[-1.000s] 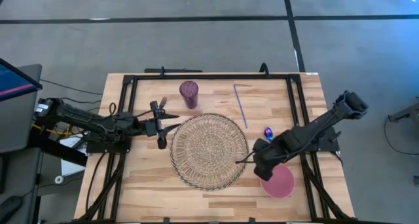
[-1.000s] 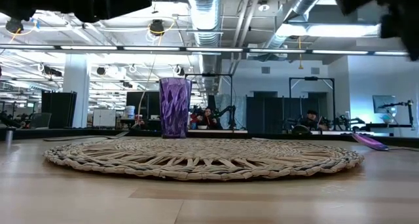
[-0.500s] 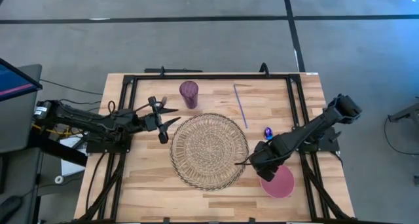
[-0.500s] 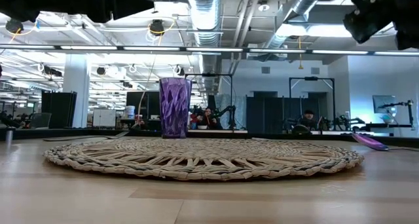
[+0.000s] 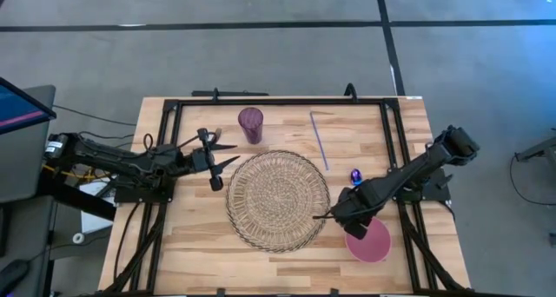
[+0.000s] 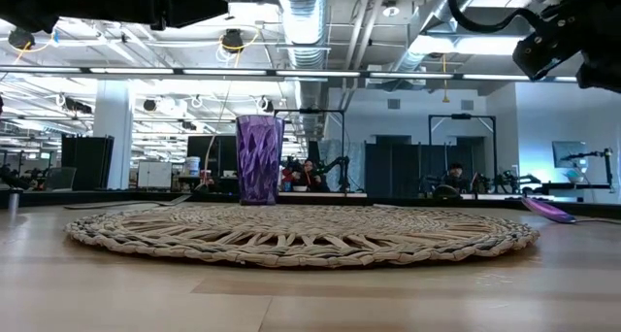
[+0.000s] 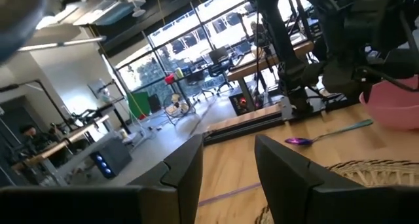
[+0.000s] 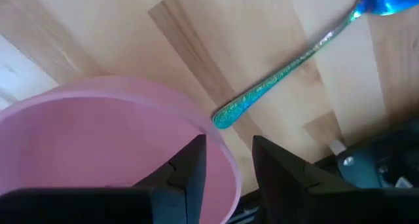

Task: Pick & Place Utensil
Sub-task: Put the pink bowl on the brown mat

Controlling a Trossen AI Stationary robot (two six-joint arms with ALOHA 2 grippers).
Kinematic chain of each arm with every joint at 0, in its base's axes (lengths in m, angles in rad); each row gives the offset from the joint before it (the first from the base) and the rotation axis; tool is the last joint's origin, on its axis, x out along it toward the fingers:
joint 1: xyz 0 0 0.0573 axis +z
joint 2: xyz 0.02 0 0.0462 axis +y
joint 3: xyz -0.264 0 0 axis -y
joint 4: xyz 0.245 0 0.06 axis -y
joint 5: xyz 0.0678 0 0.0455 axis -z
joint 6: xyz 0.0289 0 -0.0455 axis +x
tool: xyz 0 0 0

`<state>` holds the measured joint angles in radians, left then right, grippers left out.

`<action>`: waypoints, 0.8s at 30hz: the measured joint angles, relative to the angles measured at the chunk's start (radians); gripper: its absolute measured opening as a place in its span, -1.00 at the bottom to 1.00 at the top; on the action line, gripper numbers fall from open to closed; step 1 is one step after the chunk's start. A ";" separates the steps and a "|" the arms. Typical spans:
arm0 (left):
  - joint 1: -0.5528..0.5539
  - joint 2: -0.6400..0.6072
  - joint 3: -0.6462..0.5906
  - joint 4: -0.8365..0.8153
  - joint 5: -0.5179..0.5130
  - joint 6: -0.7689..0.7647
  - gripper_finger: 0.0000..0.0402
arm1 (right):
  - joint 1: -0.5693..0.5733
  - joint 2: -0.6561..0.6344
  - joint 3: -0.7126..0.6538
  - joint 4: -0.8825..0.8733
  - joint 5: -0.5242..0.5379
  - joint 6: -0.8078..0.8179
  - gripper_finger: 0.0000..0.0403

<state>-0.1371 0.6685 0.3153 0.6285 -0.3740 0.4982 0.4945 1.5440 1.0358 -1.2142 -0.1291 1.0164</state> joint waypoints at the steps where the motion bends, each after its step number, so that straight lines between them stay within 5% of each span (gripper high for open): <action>1: 0.000 0.000 0.000 0.000 0.000 -0.014 -0.30 | 0.000 0.000 -0.011 0.017 -0.001 -0.003 -0.42; 11: 0.000 0.000 0.000 -0.003 0.000 -0.044 -0.30 | -0.006 0.000 -0.093 0.073 -0.016 -0.032 -0.45; 20: 0.000 0.000 0.000 -0.007 0.000 -0.082 -0.30 | -0.046 -0.003 -0.092 0.117 -0.053 -0.061 -0.94; 24: 0.000 0.000 0.000 -0.007 0.000 -0.082 -0.30 | -0.063 -0.002 -0.092 0.151 -0.100 -0.080 -0.91</action>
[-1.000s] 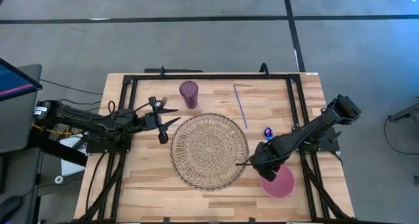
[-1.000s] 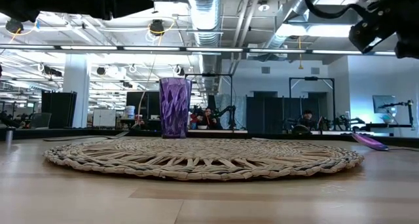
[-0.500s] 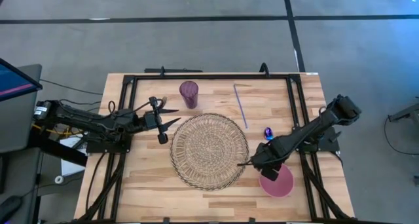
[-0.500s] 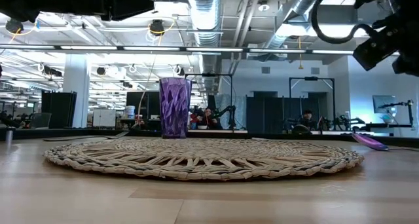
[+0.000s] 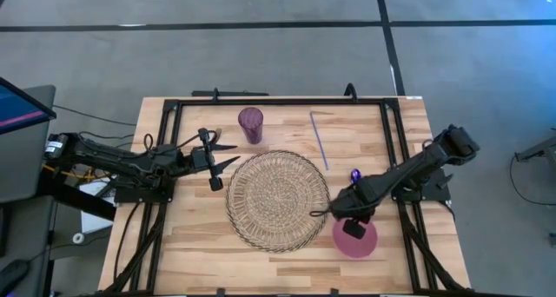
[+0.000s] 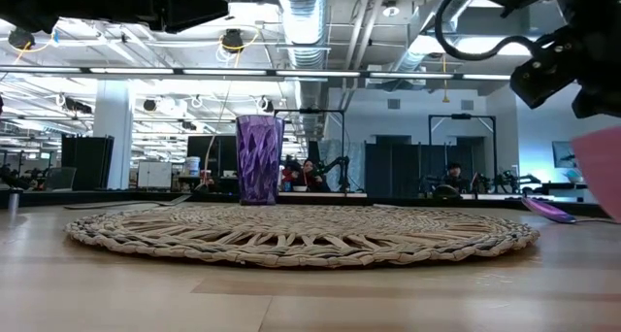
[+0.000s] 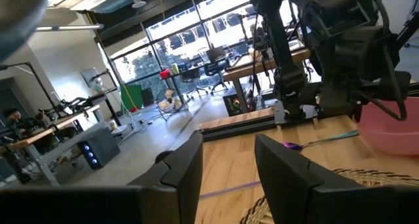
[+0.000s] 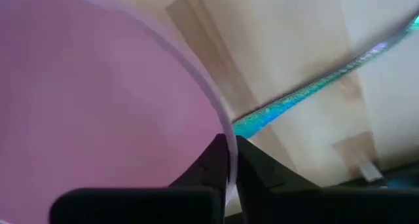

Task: Pick & Place Utensil
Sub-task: Put the pink bowl on the brown mat

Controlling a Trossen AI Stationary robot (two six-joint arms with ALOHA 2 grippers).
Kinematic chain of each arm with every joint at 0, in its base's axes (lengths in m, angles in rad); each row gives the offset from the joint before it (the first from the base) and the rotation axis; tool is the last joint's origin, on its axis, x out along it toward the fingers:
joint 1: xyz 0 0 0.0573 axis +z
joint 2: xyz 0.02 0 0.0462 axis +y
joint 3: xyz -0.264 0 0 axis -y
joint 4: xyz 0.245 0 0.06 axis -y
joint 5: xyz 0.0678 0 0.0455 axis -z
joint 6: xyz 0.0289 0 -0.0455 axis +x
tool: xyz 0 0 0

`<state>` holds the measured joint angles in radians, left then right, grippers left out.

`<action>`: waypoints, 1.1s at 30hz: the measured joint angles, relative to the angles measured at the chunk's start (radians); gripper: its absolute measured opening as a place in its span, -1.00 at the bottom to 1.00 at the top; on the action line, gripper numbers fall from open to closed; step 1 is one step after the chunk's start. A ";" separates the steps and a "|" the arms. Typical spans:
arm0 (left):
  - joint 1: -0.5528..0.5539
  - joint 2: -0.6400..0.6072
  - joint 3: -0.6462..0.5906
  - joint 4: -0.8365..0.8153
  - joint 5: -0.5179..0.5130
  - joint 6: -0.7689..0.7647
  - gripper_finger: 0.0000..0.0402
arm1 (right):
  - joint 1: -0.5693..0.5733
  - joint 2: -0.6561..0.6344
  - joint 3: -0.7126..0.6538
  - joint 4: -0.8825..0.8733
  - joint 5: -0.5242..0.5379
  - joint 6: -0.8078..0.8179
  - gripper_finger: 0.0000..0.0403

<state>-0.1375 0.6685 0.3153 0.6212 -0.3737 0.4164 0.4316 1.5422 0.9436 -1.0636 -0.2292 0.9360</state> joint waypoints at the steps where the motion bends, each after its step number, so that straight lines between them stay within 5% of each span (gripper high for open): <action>1: 0.000 0.000 0.000 0.000 0.000 0.000 -0.30 | -0.006 0.000 0.000 0.005 -0.007 0.001 -0.91; 14: 0.000 0.000 0.000 0.000 0.000 0.000 -0.30 | -0.083 0.000 0.180 0.040 -0.054 -0.034 -0.98; 22: 0.000 0.000 0.000 0.001 0.000 0.001 -0.30 | -0.185 0.001 0.215 0.275 0.149 -0.360 -0.96; 33: 0.000 0.000 0.000 0.007 0.000 0.001 -0.30 | -0.345 0.012 0.217 0.523 0.097 -0.382 -0.93</action>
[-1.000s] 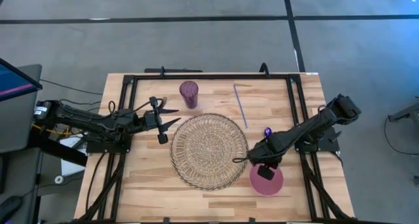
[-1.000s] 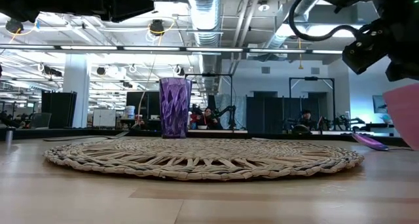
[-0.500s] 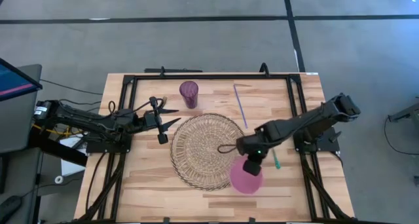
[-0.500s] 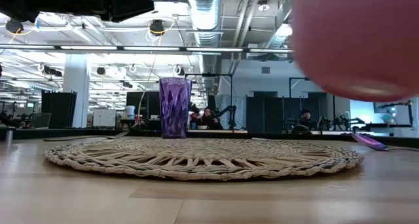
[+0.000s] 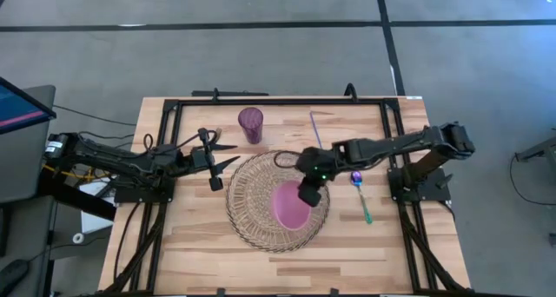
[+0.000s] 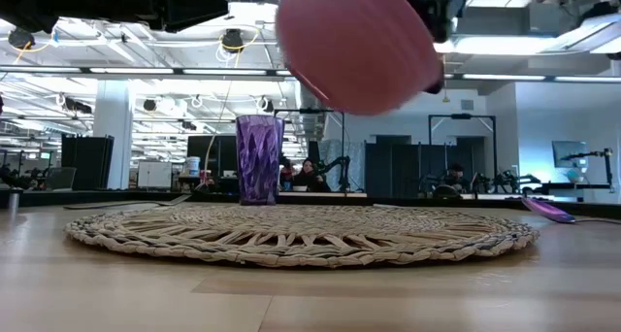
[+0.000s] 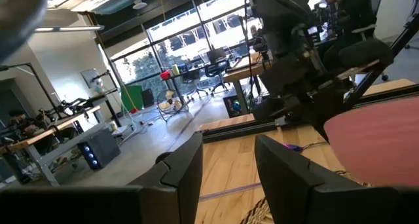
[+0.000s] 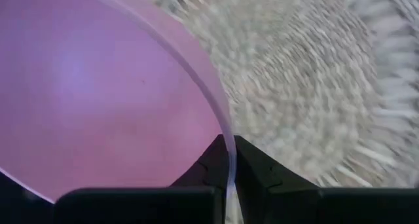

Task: Pick & Place Utensil
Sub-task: Put the pink bowl on the brown mat

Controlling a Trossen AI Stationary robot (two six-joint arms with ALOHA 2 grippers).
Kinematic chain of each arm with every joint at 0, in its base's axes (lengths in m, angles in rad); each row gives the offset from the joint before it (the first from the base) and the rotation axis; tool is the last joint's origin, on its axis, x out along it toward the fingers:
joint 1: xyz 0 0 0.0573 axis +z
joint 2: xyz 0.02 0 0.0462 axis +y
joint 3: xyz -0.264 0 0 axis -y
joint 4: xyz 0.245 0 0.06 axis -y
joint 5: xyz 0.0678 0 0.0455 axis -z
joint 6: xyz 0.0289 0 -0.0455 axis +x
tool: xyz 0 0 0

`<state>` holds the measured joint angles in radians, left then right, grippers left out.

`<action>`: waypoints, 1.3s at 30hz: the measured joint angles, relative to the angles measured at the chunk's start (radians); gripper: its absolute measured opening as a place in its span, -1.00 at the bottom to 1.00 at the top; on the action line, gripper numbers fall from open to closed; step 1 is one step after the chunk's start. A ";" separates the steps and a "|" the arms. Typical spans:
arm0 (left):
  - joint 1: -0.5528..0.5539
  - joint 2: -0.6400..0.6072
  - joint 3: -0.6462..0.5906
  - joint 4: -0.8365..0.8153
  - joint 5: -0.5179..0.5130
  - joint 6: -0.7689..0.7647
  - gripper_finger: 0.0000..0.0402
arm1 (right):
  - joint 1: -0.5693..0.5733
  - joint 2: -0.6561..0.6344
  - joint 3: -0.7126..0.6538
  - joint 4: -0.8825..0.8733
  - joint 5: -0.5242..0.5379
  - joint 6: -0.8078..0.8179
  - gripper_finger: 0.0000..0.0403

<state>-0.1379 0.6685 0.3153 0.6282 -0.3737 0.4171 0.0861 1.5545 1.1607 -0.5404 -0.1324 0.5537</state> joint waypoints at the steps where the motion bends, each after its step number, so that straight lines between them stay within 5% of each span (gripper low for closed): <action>1: 0.000 0.000 0.000 0.001 0.000 0.000 -0.30 | -0.003 0.010 0.001 0.025 -0.013 0.014 -0.93; 13: 0.000 0.000 0.000 0.009 0.000 0.000 -0.30 | -0.043 0.196 0.072 -0.002 -0.036 0.128 -0.97; 22: 0.000 0.000 0.000 0.009 0.000 0.002 -0.30 | -0.073 0.302 0.079 -0.005 -0.174 0.121 -0.97; 39: 0.000 0.000 0.000 0.032 0.000 0.005 -0.30 | -0.044 0.316 0.079 -0.020 -0.182 0.072 -0.95</action>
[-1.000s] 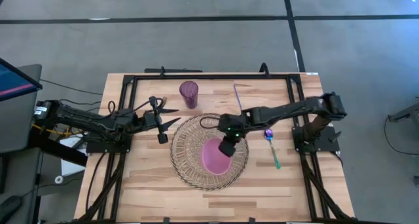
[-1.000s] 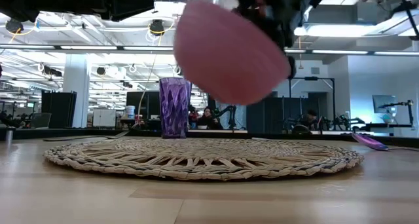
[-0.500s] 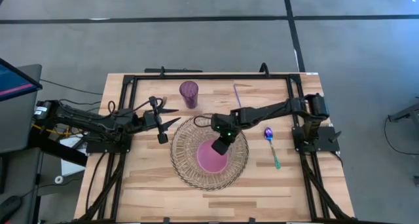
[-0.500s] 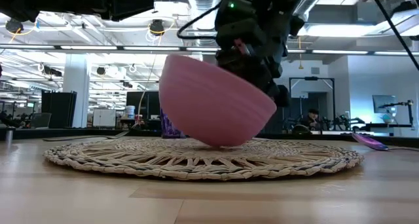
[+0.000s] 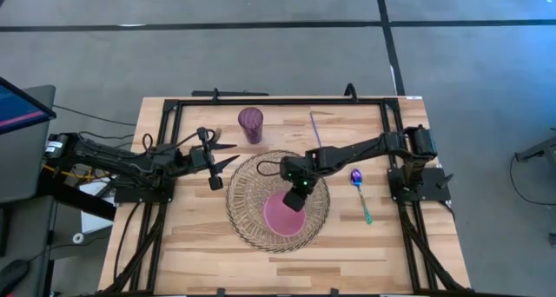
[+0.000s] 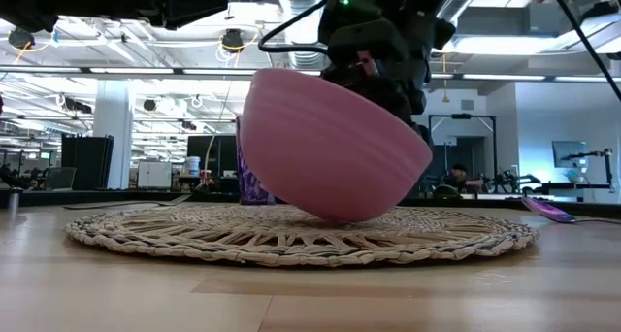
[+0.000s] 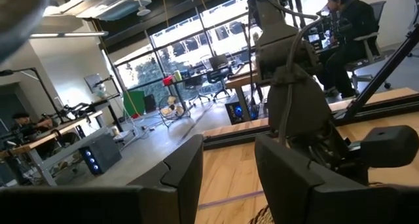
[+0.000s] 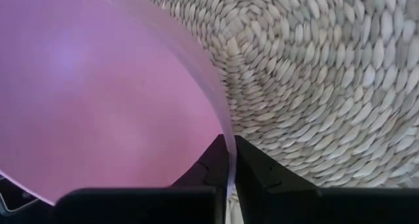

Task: Pick & Place Utensil
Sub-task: Put the pink bowl on the brown mat, then put the blue spoon into the pink bowl

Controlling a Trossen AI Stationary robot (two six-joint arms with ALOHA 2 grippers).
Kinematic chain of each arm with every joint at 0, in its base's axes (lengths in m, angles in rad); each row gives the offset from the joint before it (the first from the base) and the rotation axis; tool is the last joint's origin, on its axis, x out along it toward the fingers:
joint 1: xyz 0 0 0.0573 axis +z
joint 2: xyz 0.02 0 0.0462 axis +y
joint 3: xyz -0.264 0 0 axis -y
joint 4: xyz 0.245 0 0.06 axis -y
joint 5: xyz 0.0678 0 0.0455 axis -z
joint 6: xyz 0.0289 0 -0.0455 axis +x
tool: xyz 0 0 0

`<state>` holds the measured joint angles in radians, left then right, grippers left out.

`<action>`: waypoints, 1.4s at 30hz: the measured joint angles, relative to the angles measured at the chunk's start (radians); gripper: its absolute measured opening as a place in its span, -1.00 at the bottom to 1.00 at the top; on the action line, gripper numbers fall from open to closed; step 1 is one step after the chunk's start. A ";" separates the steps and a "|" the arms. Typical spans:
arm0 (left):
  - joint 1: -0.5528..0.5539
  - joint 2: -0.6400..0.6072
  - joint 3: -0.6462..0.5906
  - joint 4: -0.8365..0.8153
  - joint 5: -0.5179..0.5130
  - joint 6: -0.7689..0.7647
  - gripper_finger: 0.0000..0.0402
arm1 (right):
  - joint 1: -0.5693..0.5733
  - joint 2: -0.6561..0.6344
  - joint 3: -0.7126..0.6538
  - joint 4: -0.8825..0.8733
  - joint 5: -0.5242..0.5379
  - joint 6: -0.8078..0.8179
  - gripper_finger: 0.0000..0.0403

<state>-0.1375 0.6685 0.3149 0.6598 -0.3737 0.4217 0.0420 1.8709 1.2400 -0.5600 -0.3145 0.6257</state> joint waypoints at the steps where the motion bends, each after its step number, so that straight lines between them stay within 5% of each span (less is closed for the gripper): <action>1: 0.000 0.000 0.000 0.000 0.000 0.000 -0.30 | 0.004 0.000 0.000 -0.002 0.000 -0.003 -0.95; 26: 0.000 0.000 0.000 0.023 0.000 0.000 -0.30 | -0.018 0.000 0.071 -0.019 0.025 -0.011 -0.59; 42: 0.000 0.000 0.000 0.057 0.000 -0.032 -0.30 | -0.026 -0.002 0.291 -0.219 0.002 -0.448 -0.59</action>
<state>-0.1375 0.6685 0.3149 0.7166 -0.3733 0.3901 0.0158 1.8694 1.5312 -0.7789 -0.3123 0.1777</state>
